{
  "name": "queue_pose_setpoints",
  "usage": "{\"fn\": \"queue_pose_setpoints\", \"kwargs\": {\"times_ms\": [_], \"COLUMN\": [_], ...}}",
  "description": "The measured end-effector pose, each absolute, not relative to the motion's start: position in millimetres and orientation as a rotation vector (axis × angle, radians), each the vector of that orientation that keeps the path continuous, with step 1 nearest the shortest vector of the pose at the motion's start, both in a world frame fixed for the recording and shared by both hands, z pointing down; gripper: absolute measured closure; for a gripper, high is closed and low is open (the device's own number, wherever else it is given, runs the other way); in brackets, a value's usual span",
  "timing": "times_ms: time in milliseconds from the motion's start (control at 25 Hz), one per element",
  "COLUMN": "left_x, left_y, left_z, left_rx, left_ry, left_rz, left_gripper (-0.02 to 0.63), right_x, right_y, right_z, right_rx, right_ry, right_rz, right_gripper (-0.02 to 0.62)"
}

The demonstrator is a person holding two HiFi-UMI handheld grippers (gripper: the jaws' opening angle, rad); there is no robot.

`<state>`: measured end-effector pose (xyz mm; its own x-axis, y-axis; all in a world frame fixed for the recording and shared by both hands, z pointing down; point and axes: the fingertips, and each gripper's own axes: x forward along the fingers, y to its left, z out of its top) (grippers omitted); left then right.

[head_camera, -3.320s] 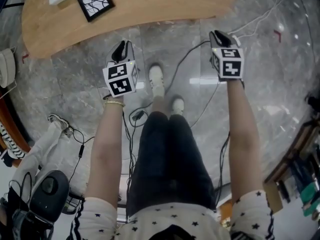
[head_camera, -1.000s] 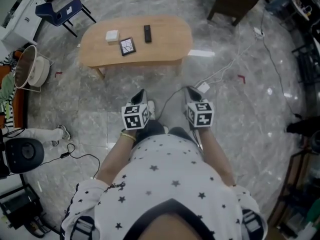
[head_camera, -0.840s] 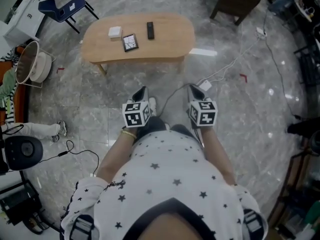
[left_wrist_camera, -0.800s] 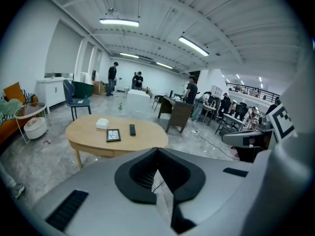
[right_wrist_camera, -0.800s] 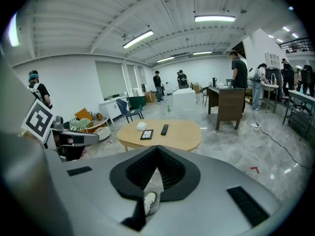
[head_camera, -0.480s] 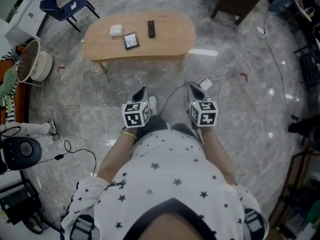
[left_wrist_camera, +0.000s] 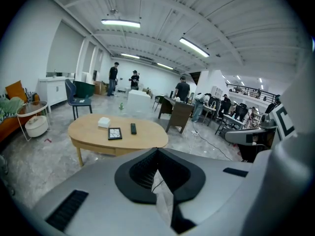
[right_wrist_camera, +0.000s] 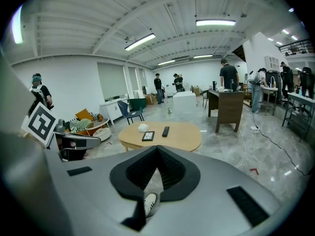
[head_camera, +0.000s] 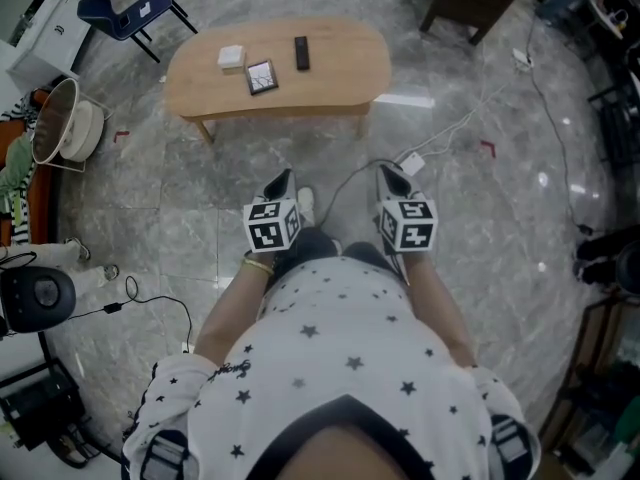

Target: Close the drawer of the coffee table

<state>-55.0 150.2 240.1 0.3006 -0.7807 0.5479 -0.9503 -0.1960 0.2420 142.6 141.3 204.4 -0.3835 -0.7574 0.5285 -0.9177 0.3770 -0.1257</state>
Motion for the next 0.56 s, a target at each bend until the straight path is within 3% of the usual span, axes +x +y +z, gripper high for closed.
{"fn": "queue_pose_setpoints", "kwargs": {"times_ms": [560], "left_x": [-51.4], "left_y": [153.6], "left_z": [239.1], "left_rx": [2.034], "left_ry": [-1.533], "left_rz": [0.401], "left_gripper": [0.598], "right_x": [140.6], "right_y": [141.5], "right_z": [195.9], "right_rx": [1.466], "right_ry": [-2.285], "right_rz": [0.558], "right_gripper": [0.588]}}
